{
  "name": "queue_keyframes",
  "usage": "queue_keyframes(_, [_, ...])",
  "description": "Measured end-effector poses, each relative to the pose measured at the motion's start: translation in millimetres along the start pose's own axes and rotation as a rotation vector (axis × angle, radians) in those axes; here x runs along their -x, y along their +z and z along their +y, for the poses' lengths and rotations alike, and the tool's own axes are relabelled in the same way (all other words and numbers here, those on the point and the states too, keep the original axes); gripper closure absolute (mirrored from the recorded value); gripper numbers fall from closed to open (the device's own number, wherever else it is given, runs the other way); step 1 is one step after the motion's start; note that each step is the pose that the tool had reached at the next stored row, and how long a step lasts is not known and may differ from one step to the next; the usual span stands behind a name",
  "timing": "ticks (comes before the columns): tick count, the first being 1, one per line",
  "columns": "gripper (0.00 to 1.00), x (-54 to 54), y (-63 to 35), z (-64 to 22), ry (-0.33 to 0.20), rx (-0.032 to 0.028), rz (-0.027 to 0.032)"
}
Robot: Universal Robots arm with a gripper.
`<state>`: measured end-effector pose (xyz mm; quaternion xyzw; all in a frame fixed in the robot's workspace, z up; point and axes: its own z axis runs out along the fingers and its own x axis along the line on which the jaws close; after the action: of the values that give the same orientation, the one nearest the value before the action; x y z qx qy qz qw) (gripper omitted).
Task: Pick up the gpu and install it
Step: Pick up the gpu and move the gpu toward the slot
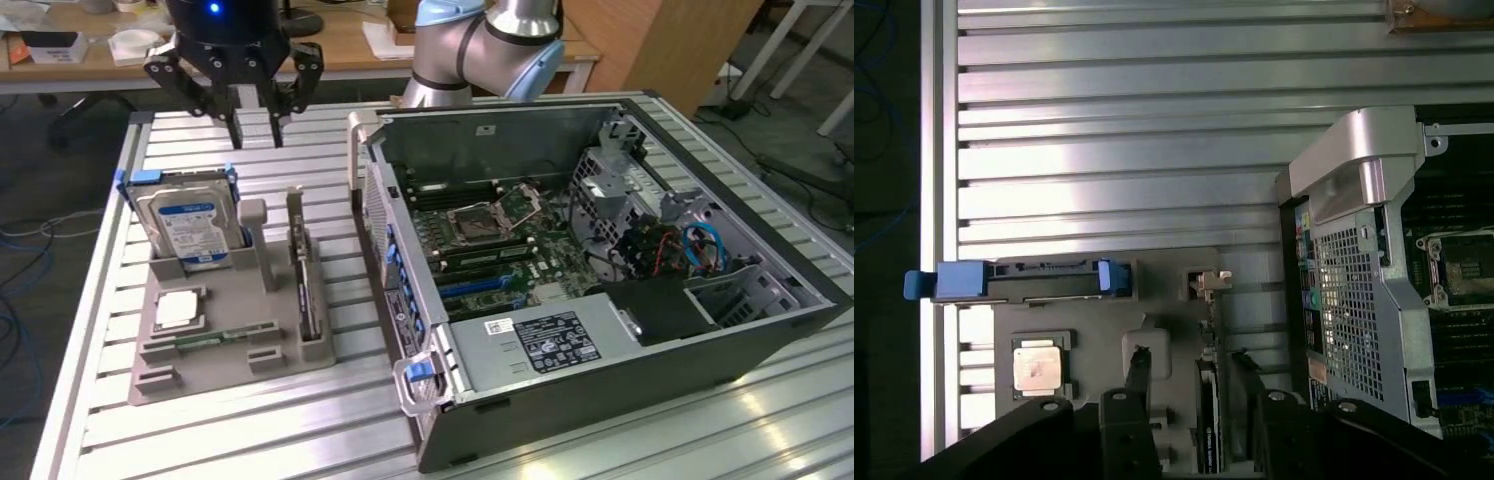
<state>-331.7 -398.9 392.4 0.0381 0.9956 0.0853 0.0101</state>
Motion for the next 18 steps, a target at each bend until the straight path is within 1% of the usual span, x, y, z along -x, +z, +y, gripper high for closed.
queue_keyframes(3, [0.42, 0.0, 0.0, 0.0, 0.000, 0.0000, 0.0000])
queue_keyframes(4, [0.42, 0.0, 0.0, 0.0, 0.000, -0.0009, 0.0000])
queue_keyframes(5, [0.42, -0.1, 0.0, 0.0, 0.000, -0.0115, -0.0008])
queue_keyframes(6, [0.42, -0.1, 0.0, 0.0, 0.000, -0.0292, -0.0022])
queue_keyframes(7, [0.35, 0.0, 0.0, 0.0, -0.001, -0.0472, -0.0036])
queue_keyframes(10, [0.35, 0.5, 0.0, 0.1, -0.002, -0.1007, -0.0073])
queue_keyframes(11, [0.35, 1.0, 0.2, 0.1, -0.003, -0.1148, -0.0084])
queue_keyframes(12, [0.35, 2.4, 0.8, 0.0, -0.003, -0.1213, -0.0091])
queue_keyframes(13, [0.35, 4.1, 1.7, -0.2, -0.003, -0.1232, -0.0092])
queue_keyframes(15, [0.35, 6.0, 4.3, -2.1, -0.003, -0.1233, -0.0093])
queue_keyframes(18, [0.35, 6.9, 8.7, -7.5, -0.003, -0.1236, -0.0089])
